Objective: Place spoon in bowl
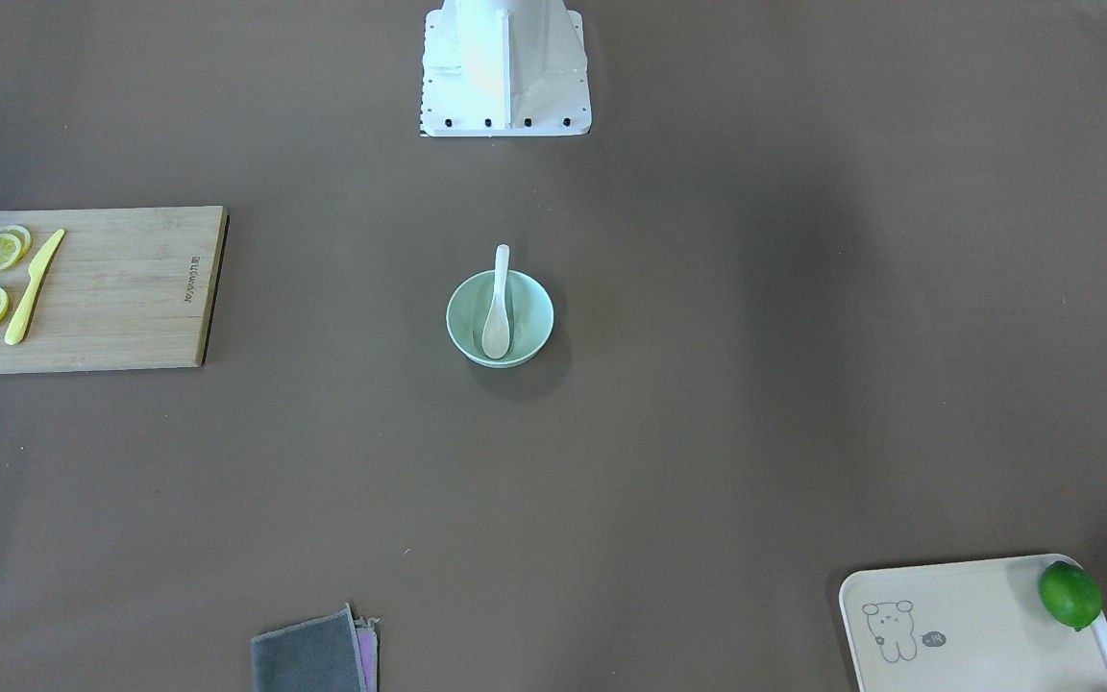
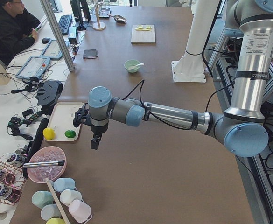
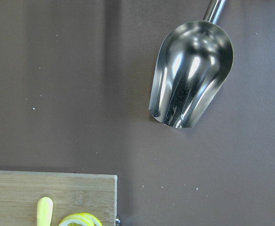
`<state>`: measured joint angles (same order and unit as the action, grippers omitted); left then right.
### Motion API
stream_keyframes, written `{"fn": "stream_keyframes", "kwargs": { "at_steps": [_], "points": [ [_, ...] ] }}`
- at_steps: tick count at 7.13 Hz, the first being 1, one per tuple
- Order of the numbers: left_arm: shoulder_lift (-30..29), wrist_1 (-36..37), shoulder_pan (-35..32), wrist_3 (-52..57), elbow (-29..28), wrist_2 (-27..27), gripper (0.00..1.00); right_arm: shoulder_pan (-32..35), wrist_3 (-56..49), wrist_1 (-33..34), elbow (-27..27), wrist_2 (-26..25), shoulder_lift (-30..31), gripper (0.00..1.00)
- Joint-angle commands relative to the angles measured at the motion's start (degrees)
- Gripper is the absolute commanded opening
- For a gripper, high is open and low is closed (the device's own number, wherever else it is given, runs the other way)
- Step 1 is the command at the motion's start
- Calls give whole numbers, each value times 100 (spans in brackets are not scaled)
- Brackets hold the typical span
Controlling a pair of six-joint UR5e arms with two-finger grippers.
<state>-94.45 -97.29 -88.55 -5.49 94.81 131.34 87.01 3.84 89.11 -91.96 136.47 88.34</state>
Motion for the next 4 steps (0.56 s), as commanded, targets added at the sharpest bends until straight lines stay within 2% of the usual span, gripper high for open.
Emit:
{"fn": "stream_keyframes", "kwargs": {
  "at_steps": [1, 4],
  "points": [
    [32, 0, -5, 4, -15, -12, 98, 1, 2, 1, -24, 3, -1, 100],
    [32, -26, -13, 4, 3, -12, 98, 1, 2, 1, -24, 3, -19, 100]
  ]
}}
